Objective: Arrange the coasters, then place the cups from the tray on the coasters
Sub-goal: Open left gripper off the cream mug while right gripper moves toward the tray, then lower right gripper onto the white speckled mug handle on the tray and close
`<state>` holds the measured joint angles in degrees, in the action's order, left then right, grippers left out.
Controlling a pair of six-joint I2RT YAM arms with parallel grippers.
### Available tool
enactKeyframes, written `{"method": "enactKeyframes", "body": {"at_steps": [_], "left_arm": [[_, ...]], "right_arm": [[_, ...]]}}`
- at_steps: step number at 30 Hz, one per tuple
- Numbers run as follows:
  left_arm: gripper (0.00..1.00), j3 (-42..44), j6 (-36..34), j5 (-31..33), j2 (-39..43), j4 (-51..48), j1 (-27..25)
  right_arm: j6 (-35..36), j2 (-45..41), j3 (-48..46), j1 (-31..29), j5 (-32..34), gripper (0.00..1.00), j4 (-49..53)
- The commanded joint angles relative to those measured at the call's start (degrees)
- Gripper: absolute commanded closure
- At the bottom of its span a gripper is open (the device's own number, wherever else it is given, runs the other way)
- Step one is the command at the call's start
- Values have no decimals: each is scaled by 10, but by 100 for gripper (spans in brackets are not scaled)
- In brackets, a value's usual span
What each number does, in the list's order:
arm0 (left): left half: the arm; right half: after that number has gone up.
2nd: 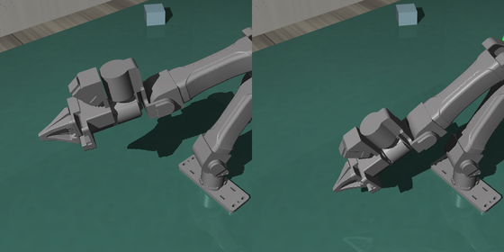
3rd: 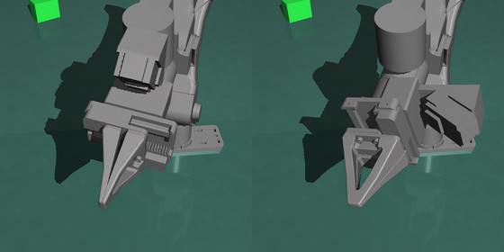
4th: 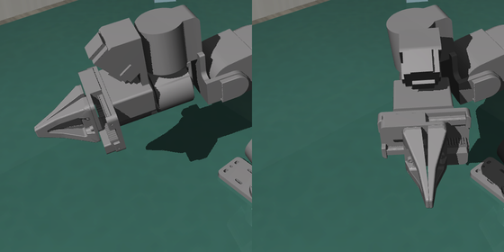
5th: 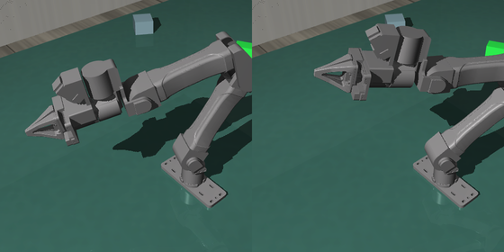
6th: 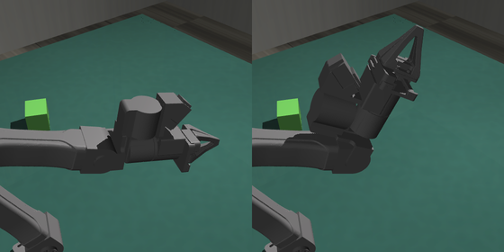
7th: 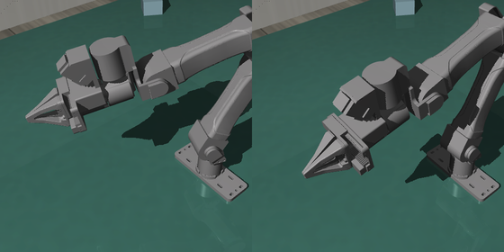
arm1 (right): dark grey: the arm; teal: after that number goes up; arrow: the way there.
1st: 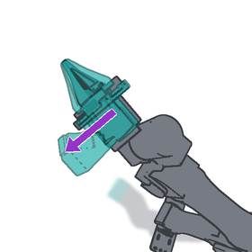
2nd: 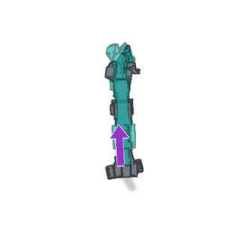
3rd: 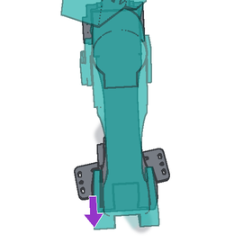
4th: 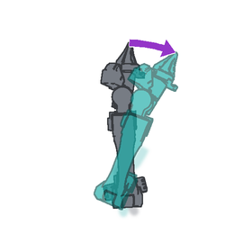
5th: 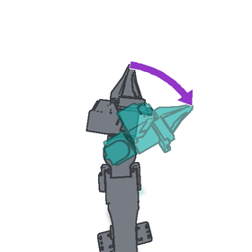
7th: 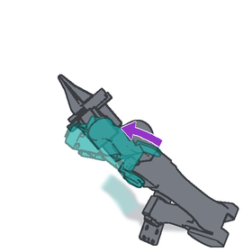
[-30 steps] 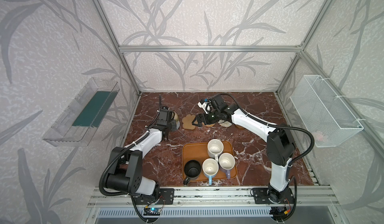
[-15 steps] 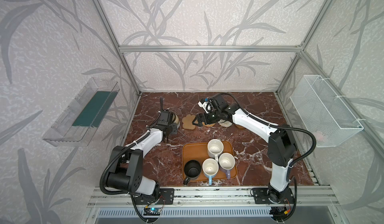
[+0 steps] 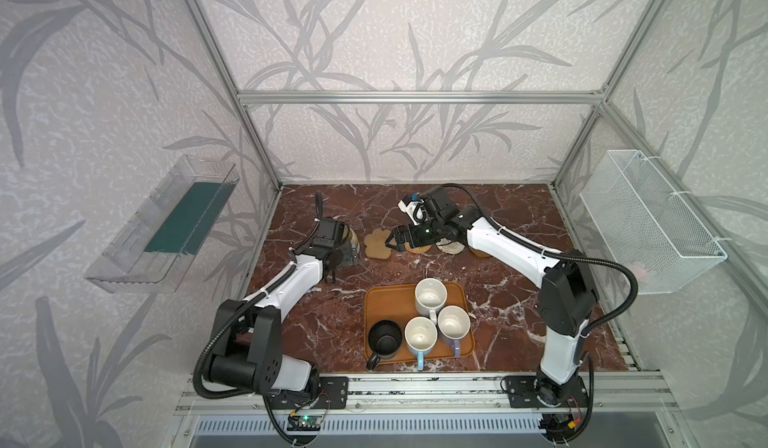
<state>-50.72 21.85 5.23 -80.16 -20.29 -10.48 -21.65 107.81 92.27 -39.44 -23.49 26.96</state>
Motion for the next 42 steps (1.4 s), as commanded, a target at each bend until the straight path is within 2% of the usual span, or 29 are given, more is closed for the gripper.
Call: {"method": "enactKeyframes", "body": {"at_steps": [1,5,8,13,15,21,23,27,33,37,42], "left_arm": [[5,-22,20,18,53,-35,-2],[1,-47,39,38,95,-93,-2],[1,-74,30,13,115,-138,-1],[1,-83,38,-59,156,-176,-3],[1,-88,40,-90,167,-192,-4],[1,-109,49,-204,180,-224,-15],[1,-111,58,-225,184,-226,-29],[1,-108,71,-278,187,-223,-46],[2,-83,119,-375,184,-183,-65],[2,-64,129,-377,190,-169,-84],[2,-47,136,-393,188,-154,-96]], "right_arm": [[5,-45,-7,-11,46,1,26],[11,-71,-10,-21,104,1,70],[5,-97,-20,-32,155,1,112],[-3,-172,-62,-64,224,1,155],[-8,-191,-79,-70,228,0,171],[-40,-248,-140,-98,258,7,214],[-59,-260,-151,-110,264,9,235],[-88,-279,-171,-142,284,16,258],[-143,-294,-230,-178,269,33,221],[-176,-294,-255,-188,273,49,194],[-183,-282,-273,-187,273,57,165]]}}
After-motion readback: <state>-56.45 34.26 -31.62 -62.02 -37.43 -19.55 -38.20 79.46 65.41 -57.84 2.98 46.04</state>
